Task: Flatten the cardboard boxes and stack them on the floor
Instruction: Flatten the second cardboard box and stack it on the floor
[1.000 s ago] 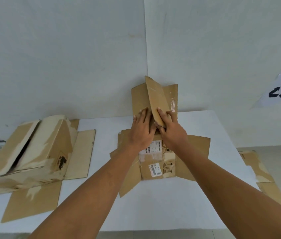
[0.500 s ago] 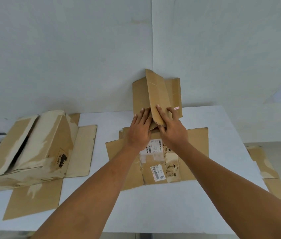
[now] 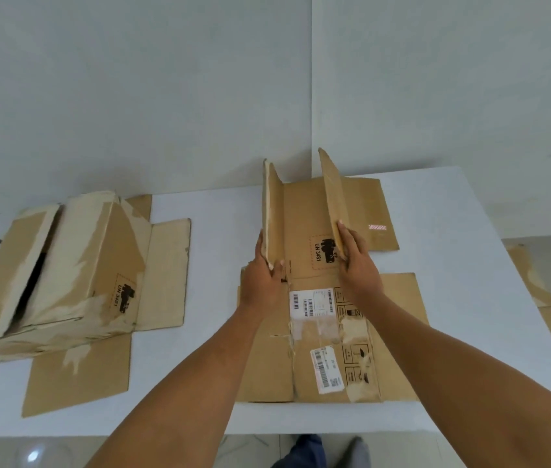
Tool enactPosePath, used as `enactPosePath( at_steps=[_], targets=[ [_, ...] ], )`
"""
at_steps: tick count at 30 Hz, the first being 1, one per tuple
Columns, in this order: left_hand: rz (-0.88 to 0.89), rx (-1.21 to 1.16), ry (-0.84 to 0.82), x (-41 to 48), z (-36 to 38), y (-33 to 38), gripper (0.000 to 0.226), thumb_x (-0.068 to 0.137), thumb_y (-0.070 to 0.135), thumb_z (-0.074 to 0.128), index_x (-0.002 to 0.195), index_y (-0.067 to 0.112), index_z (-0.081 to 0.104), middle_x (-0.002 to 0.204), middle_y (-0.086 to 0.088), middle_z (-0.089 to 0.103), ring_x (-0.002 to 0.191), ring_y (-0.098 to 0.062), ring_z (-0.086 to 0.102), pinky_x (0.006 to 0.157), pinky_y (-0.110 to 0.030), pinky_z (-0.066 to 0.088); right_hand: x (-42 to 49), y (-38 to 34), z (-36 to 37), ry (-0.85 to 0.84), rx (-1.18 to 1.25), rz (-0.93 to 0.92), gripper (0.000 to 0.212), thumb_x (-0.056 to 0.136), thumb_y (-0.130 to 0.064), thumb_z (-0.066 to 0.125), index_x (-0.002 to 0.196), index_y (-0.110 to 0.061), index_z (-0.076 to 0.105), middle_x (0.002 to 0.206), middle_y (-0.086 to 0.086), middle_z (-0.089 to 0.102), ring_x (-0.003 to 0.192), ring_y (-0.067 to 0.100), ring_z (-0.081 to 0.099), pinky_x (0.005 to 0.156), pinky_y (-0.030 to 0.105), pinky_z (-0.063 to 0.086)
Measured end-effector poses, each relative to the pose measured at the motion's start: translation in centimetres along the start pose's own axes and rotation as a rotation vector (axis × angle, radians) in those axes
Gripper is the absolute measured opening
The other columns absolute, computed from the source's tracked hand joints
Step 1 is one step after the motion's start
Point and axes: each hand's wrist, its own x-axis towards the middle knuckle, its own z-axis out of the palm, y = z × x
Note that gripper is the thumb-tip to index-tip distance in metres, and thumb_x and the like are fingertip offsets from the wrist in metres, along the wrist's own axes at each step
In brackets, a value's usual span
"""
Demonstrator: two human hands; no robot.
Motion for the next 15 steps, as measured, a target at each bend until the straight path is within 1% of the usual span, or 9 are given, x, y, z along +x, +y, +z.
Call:
enactPosePath(
  at_steps=[2,3,4,5,7,9,10,12,15],
  targets=[
    [-0.086,-0.027,0.039,0.1,0.4,-0.7,0.053,0.099,0.038,0.061,0.144,0.015,0.047,0.097,-0.004,0.072,0.087,-0.020,0.070,0.077,-0.033,0.059,-0.3,0.3,0.1,0.035,0.003,0.026,0.069,0.106,-0.018,0.045,0.161,-0.048,0.017,0.158,-0.011,0.035,0.105,0.014,0.062,0.071,0.028,0.056],
    [-0.138,-0.050,0.052,0.1,0.6,-0.8,0.042,0.098,0.039,0.062,0.129,0.010,0.059,0.100,-0.005,0.072,0.091,-0.024,0.070,0.077,-0.035,0.059,-0.4,0.5,0.1,0.067,-0.003,0.054,0.068,0.106,-0.019,0.046,0.160,-0.049,0.018,0.154,-0.008,0.041,0.101,0.015,0.063,0.068,0.029,0.054],
    [-0.182,-0.076,0.061,0.0,0.7,-0.7,0.035,0.096,0.040,0.064,0.112,0.009,0.065,0.097,-0.005,0.071,0.091,-0.026,0.070,0.075,-0.035,0.059,-0.4,0.6,0.1,0.110,-0.015,0.098,0.066,0.106,-0.020,0.047,0.158,-0.050,0.019,0.148,-0.003,0.050,0.098,0.017,0.064,0.067,0.034,0.055],
    [-0.217,-0.094,0.076,-0.2,0.8,-0.7,0.032,0.095,0.041,0.066,0.099,0.010,0.066,0.092,-0.004,0.071,0.087,-0.026,0.070,0.072,-0.036,0.059,-0.5,0.7,0.1,0.166,-0.022,0.163,0.064,0.106,-0.022,0.050,0.156,-0.048,0.022,0.137,0.002,0.058,0.096,0.020,0.065,0.070,0.040,0.058],
    [-0.283,-0.090,0.116,-0.4,0.7,-0.6,0.034,0.091,0.045,0.070,0.086,0.012,0.065,0.084,-0.001,0.068,0.080,-0.024,0.069,0.066,-0.034,0.057,-0.7,0.9,-0.4,0.301,0.001,0.323,0.061,0.101,-0.023,0.061,0.150,-0.039,0.030,0.124,0.007,0.063,0.101,0.027,0.064,0.079,0.050,0.060],
    [-0.323,-0.020,0.134,-0.3,0.5,-0.6,0.041,0.086,0.053,0.072,0.079,0.014,0.064,0.077,0.003,0.065,0.074,-0.023,0.067,0.060,-0.031,0.053,-1.1,1.2,-1.3,0.435,0.001,0.456,0.064,0.092,-0.025,0.075,0.143,-0.024,0.035,0.129,0.011,0.056,0.116,0.033,0.055,0.090,0.053,0.055],
    [-0.324,0.041,0.135,-0.2,0.2,-0.6,0.045,0.084,0.058,0.072,0.075,0.014,0.063,0.073,0.004,0.063,0.070,-0.022,0.066,0.058,-0.030,0.053,-1.3,1.4,-1.7,0.482,-0.030,0.504,0.068,0.087,-0.026,0.080,0.139,-0.019,0.036,0.129,0.013,0.053,0.118,0.035,0.050,0.094,0.052,0.052],
    [-0.308,0.137,0.145,0.1,-0.4,-0.7,0.054,0.081,0.066,0.069,0.070,0.014,0.062,0.069,0.004,0.063,0.064,-0.022,0.064,0.057,-0.033,0.056,-1.9,1.7,-2.5,0.518,-0.120,0.553,0.071,0.081,-0.026,0.085,0.133,-0.015,0.038,0.126,0.015,0.049,0.117,0.036,0.046,0.094,0.047,0.048],
    [-0.281,0.102,0.175,0.6,-1.2,-0.8,0.061,0.083,0.073,0.061,0.068,0.014,0.059,0.068,0.003,0.061,0.060,-0.020,0.062,0.052,-0.034,0.057,-2.8,2.2,-2.7,0.432,-0.247,0.454,0.057,0.085,-0.024,0.083,0.127,-0.017,0.045,0.122,0.012,0.050,0.114,0.032,0.048,0.092,0.043,0.048]
  ],
)
